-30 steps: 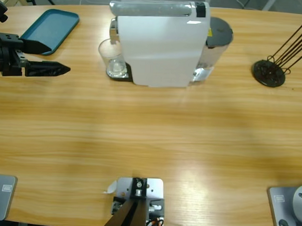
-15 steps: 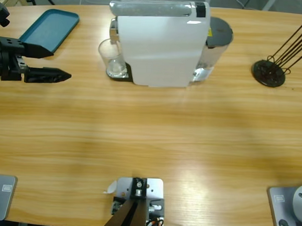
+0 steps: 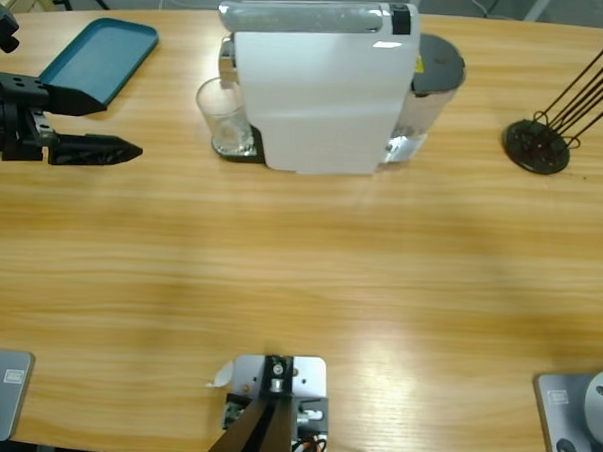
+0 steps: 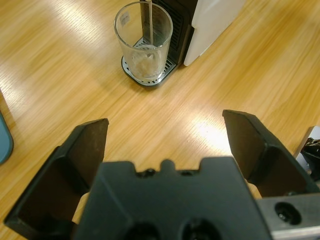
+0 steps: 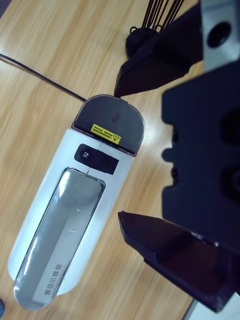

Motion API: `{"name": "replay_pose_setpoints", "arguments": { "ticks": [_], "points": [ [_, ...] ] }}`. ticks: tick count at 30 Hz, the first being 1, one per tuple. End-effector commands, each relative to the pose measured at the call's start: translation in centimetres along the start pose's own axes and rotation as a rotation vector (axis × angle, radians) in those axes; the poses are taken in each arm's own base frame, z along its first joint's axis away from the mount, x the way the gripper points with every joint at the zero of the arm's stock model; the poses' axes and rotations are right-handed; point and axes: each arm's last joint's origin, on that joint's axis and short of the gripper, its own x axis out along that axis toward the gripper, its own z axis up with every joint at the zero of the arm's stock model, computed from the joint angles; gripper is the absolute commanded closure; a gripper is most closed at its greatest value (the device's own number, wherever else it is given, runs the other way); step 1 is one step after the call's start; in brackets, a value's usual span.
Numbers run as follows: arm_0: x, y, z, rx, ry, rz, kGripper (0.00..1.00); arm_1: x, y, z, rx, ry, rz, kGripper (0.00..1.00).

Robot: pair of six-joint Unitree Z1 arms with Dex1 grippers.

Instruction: Pour coffee

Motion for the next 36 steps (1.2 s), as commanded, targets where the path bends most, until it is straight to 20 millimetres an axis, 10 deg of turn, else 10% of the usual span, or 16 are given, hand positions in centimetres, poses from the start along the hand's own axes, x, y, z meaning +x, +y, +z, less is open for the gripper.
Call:
{"name": "replay_pose_setpoints", "arguments": {
  "ticks": [1, 14, 26, 36],
  "points": [
    [0.9, -0.1, -0.6, 0.002, 0.038, -0.027, 0.0, -3.4, 0.0, -4.8, -0.089, -0.043, 0.043, 0.0],
    [-1.3, -0.7, 0.4, -0.005, -0.019, 0.009, 0.0, -2.2, -4.2, -23.3, -0.135, -0.166, 0.16, 0.0],
    [-2.6, -1.0, 0.3, -0.152, -0.03, 0.182, 0.0, -0.5, -3.8, -22.6, -0.131, -0.235, 0.182, 0.0],
    [-1.6, -1.5, 0.6, 0.081, 0.027, 0.153, 0.0, -0.3, -3.6, -21.9, -0.128, -0.228, 0.183, 0.0]
  ]
}}
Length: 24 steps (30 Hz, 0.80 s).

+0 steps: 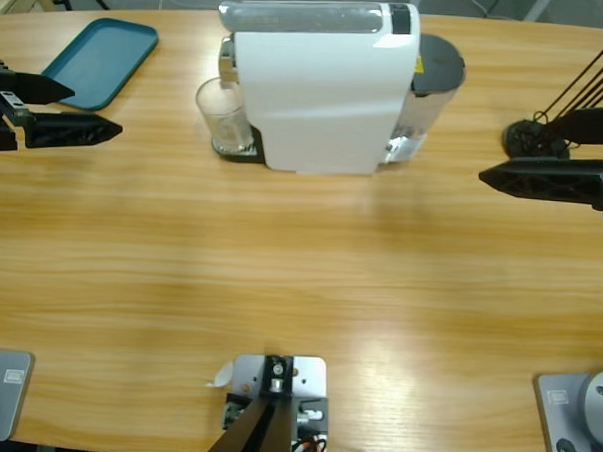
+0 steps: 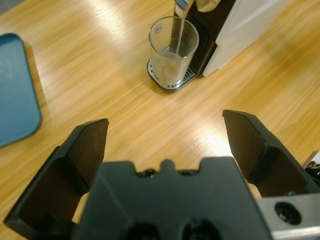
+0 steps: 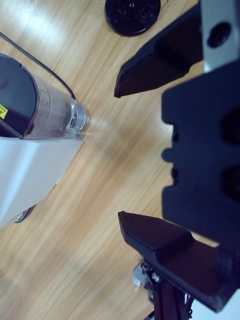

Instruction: Pour coffee

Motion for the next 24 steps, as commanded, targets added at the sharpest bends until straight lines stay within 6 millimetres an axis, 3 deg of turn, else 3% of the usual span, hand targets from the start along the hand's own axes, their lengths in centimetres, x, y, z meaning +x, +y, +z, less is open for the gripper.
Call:
{"name": "replay_pose_setpoints", "arguments": {
  "ticks": [1, 12, 24],
  "points": [
    [0.57, -0.04, -0.09, 0.179, 0.046, 0.014, 0.0, 1.29, 0.21, 0.43, -0.009, 0.034, 0.016, 0.0],
    [0.17, -0.51, -0.23, 0.176, 0.017, -0.068, 0.0, 0.56, 0.28, 0.49, -0.001, 0.034, 0.025, 0.0],
    [0.29, -0.67, -0.44, 0.169, 0.033, -0.105, 0.0, 1.13, 0.34, 1.07, -0.009, 0.057, 0.021, 0.0]
  ]
}}
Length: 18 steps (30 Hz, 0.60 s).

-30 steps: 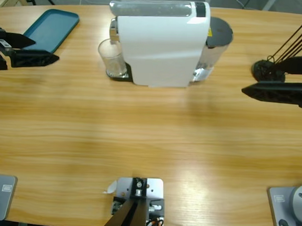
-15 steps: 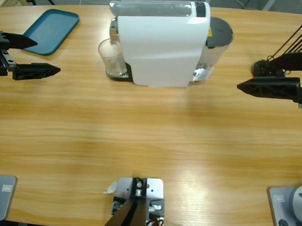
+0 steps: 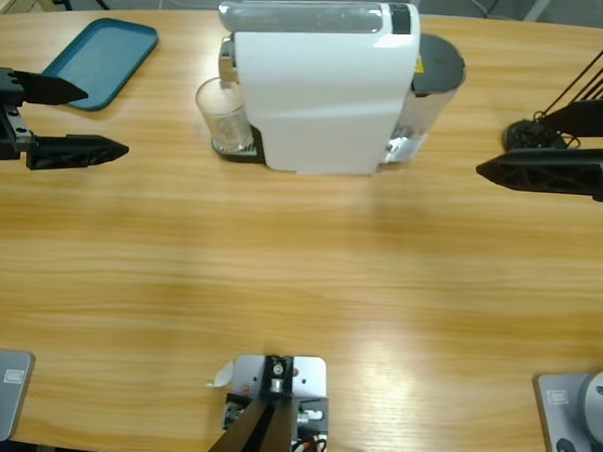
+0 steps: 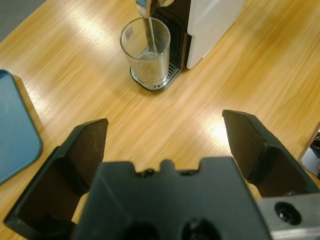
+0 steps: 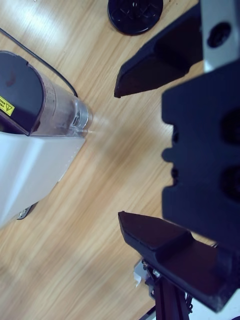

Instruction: Pour coffee

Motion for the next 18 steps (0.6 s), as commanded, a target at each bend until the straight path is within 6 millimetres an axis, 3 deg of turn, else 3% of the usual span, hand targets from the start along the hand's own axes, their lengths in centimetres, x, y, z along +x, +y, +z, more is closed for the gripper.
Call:
{"name": "replay_pose_setpoints", "arguments": {
  "ticks": [1, 18],
  "points": [
    [0.3, -0.3, -0.3, 0.002, 0.03, -0.031, 0.0, 1.0, 0.2, 0.2, -0.01, 0.049, 0.012, 0.0],
    [1.4, -0.1, -0.8, -0.007, 0.078, -0.031, 0.0, 1.1, 0.2, 0.4, -0.016, 0.06, 0.011, 0.0]
  ]
}}
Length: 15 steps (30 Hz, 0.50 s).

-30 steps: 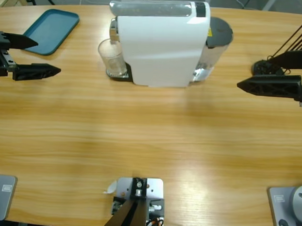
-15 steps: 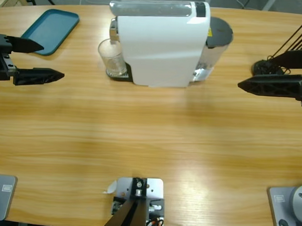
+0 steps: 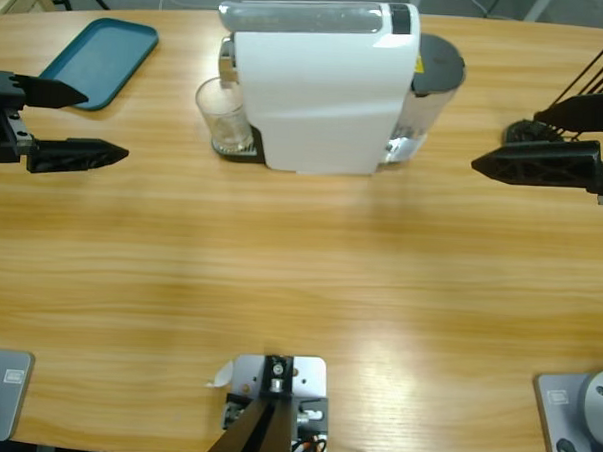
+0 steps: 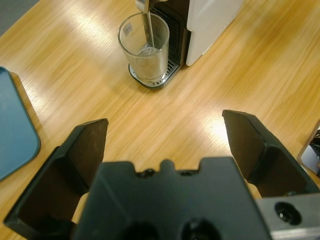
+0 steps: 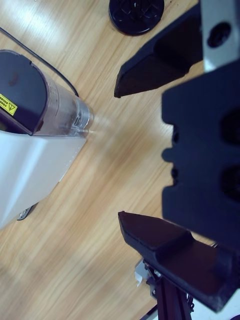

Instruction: Pour coffee

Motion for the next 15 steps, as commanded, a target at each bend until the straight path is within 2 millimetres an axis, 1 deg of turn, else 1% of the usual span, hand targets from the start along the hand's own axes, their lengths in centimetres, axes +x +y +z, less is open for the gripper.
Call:
{"name": "replay_pose_setpoints", "arguments": {
  "ticks": [1, 5, 15],
  "points": [
    [1.4, -0.05, -0.62, -0.005, 0.067, -0.028, 0.0, 0.82, 0.12, -0.3, -0.017, 0.05, 0.012, 0.0],
    [1.52, -0.07, -0.74, 0.002, 0.071, -0.033, 0.0, 0.81, 0.12, -0.29, -0.016, 0.054, 0.012, 0.0],
    [1.09, -0.18, -0.66, 0.018, 0.049, -0.037, 0.0, 0.92, 0.14, -0.1, -0.016, 0.067, 0.01, 0.0]
  ]
}}
